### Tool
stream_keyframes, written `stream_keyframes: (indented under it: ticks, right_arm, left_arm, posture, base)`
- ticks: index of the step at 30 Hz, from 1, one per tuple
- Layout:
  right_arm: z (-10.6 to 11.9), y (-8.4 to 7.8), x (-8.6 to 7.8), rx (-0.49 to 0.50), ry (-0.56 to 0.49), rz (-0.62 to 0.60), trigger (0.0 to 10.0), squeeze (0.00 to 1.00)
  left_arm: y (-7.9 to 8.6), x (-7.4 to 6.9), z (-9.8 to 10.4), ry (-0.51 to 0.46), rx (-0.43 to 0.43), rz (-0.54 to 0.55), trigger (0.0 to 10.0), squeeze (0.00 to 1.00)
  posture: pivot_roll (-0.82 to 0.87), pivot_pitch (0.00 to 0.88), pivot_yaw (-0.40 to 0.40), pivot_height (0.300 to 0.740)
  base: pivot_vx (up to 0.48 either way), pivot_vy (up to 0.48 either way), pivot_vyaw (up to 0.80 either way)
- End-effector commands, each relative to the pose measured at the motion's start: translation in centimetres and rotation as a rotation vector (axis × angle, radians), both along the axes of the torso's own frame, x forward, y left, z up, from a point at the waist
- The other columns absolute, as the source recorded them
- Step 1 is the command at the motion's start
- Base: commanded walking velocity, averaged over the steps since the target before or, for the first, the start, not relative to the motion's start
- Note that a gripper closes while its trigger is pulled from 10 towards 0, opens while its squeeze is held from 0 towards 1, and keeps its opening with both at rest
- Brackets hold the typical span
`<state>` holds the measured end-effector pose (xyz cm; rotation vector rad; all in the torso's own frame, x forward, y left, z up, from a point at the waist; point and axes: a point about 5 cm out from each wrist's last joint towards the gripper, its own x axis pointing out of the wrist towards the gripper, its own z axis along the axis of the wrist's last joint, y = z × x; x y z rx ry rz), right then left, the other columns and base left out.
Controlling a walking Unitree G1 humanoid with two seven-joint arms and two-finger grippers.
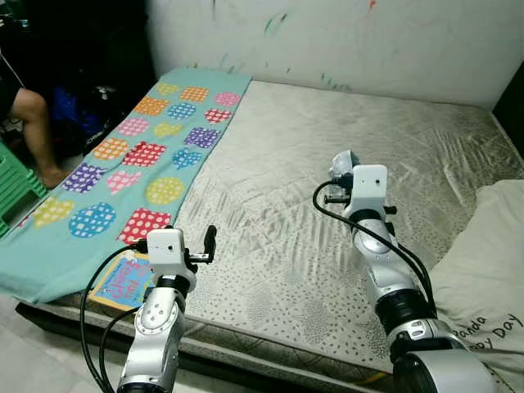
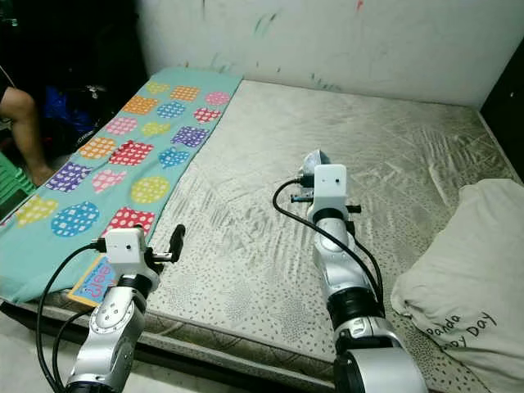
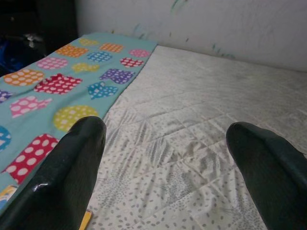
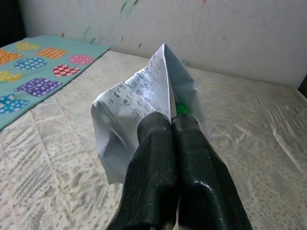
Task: Clean up the room
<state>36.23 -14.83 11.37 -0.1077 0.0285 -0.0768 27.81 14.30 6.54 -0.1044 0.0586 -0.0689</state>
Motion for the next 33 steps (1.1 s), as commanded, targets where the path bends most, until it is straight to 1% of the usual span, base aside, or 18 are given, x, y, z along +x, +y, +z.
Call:
stream_keyframes:
  ticks: [1,4,9,12,15,19,24,28,33]
  right_arm:
    - [0.4,-0.5,-0.1,0.000,-0.032,-0.011,10.0,0.00]
    - [0.3,-1.1,-0.3,-0.001,-0.027,-0.020,10.0,0.00]
    - [-0.1,-1.3,-0.5,-0.004,-0.022,-0.041,10.0,0.00]
    - [-0.1,-1.3,-0.7,-0.011,-0.042,-0.037,10.0,0.00]
    - [-0.8,-1.5,-1.2,0.002,-0.005,-0.045,10.0,0.00]
    - [-1.8,-1.8,-2.1,-0.002,0.021,-0.053,10.0,0.00]
    - [-2.4,-2.0,-2.8,-0.007,0.037,-0.054,10.0,0.00]
    - [-2.4,-1.9,-3.0,-0.013,0.038,-0.054,10.0,0.00]
    - [-2.2,-1.7,-3.0,-0.007,0.028,-0.046,10.0,0.00]
  left_arm:
    - [-0.3,0.2,0.3,-0.004,0.000,-0.006,10.0,0.00]
    - [-0.3,0.3,0.3,-0.005,-0.001,-0.002,10.0,0.00]
    - [0.0,-0.1,0.0,0.006,0.013,0.019,10.0,0.00]
    - [0.1,-0.3,-0.3,0.018,0.014,0.035,10.0,0.00]
    - [-0.1,-0.4,-0.4,0.023,-0.004,0.018,10.0,0.00]
    - [-0.2,-0.5,-0.3,0.020,-0.020,0.011,10.0,0.00]
    - [-0.3,-0.6,-0.3,0.024,-0.032,0.005,10.0,0.00]
    - [-0.7,-0.6,-0.2,0.019,-0.029,-0.034,10.0,0.00]
    - [-1.0,-0.6,-0.2,0.021,-0.035,-0.046,10.0,0.00]
  posture:
    - [-0.09,0.000,0.000,0.740]
    - [-0.08,0.000,-0.002,0.740]
    - [-0.08,0.000,-0.002,0.740]
    - [-0.08,0.000,-0.004,0.740]
    - [-0.07,0.000,-0.008,0.740]
    - [-0.07,0.000,-0.011,0.740]
    - [-0.08,0.000,-0.007,0.740]
    - [-0.08,0.000,-0.007,0.740]
    - [-0.08,0.000,-0.007,0.740]
  base:
    - [0.000,0.000,0.00]
    - [0.000,0.000,0.00]
    - [0.000,0.000,0.00]
    - [0.000,0.000,0.00]
    - [0.000,0.000,0.00]
    - [0.000,0.000,-0.80]
    - [0.000,0.000,-0.80]
    - [0.000,0.000,-0.80]
    - [0.000,0.000,-0.76]
